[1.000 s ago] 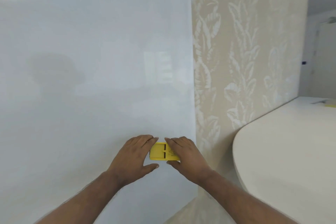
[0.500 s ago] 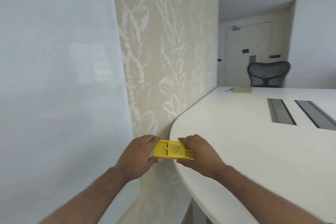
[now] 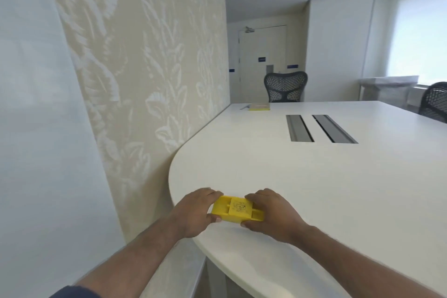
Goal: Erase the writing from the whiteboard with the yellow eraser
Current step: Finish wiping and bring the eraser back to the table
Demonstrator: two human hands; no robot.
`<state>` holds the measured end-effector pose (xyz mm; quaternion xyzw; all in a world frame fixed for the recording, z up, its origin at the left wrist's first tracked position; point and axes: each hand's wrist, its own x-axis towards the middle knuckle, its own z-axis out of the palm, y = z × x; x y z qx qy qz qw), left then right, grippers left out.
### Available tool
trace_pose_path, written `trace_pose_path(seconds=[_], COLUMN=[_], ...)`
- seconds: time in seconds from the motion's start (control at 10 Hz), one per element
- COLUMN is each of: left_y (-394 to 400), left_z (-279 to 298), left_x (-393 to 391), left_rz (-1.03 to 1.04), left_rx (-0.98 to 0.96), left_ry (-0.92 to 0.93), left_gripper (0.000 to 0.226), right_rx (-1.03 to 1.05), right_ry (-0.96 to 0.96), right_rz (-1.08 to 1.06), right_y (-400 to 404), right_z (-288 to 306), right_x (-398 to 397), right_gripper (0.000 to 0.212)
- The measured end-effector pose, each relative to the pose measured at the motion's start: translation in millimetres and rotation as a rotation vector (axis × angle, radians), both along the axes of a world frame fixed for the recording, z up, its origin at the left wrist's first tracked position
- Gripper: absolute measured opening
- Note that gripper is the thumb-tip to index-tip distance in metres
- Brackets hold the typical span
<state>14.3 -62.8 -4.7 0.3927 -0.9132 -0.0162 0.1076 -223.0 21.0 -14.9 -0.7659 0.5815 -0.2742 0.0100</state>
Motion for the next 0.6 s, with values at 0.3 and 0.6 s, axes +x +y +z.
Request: trace_pose_path(seconds=[0.3, 0.6], left_y=[-3.1, 5.7], left_z=[-22.0, -32.0], left_x=[-23.8, -13.7], left_rz=[-0.039, 0.034], left_rx=[0.192, 0.276], left_ry=[-0.105, -0.035], left_gripper=[0.069, 0.076], right_rx=[0.119, 0.153], right_ry=[-0.049, -0.016], right_rz=[-0.076, -0.08], right_y=[20.9, 14.4], right_z=[-25.1, -24.1], right_x=[-10.4, -9.3], right_gripper=[0.055, 0.068])
